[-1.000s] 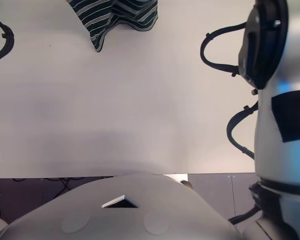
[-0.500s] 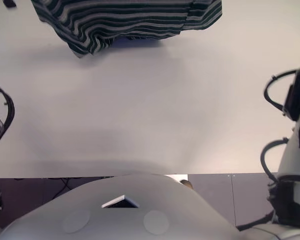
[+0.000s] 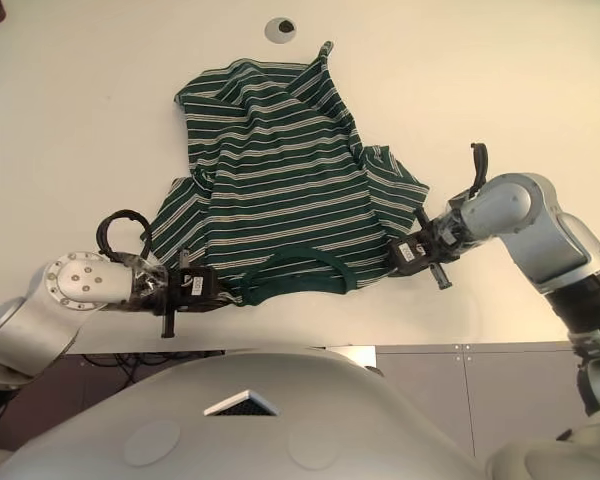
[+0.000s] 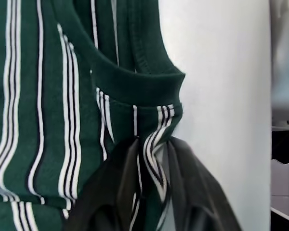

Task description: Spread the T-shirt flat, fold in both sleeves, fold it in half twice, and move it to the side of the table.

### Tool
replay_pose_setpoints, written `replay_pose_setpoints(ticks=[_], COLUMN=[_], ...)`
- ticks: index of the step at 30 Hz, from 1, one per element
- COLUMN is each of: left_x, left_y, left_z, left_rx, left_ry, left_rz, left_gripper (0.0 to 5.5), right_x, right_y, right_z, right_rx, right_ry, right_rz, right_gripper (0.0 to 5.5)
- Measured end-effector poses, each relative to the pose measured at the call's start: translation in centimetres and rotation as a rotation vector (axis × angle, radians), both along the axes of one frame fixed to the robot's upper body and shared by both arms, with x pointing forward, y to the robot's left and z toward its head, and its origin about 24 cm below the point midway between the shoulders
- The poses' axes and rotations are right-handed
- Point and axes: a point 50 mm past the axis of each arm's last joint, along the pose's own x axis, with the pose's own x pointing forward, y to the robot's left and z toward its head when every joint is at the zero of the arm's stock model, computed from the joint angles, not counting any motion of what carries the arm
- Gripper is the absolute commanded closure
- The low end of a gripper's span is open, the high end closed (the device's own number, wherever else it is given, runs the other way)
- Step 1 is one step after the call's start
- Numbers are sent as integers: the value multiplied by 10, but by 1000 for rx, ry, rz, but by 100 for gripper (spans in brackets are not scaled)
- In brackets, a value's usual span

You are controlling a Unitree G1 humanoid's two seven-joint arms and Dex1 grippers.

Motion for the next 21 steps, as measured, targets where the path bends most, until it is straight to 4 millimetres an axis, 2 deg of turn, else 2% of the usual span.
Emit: replay_pose_setpoints(ticks=[1, 4, 6, 8, 10, 11, 12, 13, 15, 17, 19, 21], left_x=[-2, -7, 5, 24, 56, 76, 95, 108, 123, 132, 131, 126], left_y=[1, 5, 6, 8, 19, 27, 35, 37, 31, 24, 21, 16], left_z=[0, 13, 37, 60, 89, 92, 85, 73, 41, 15, -18, -27], left_rx=[-2, -86, -232, -414, -587, -595, -554, -490, -384, -303, -183, -157], left_ry=[5, 81, 51, 19, -103, -183, -248, -293, -337, -367, -342, -334], left_rz=[1, 55, 113, 184, 312, 413, 541, 609, 650, 634, 605, 536], left_gripper=[427, 427, 427, 427, 427, 445, 463, 480, 514, 543, 550, 550], right_x=[-1, -11, 4, 29, 65, 83, 101, 113, 123, 126, 124, 125], right_y=[-1, -10, -10, -1, 18, 27, 37, 44, 63, 80, 84, 79], right_z=[0, 5, 28, 54, 89, 98, 97, 84, 38, 6, -24, -24], right_rx=[8, 76, 180, 316, 527, 591, 622, 596, 505, 437, 328, 255], right_ry=[15, 211, 240, 212, 155, 81, 11, -46, -87, -138, -207, -333], right_rz=[-23, -96, -176, -262, -355, -414, -488, -555, -632, -650, -639, -506], right_gripper=[382, 382, 382, 382, 409, 425, 448, 466, 506, 537, 548, 548])
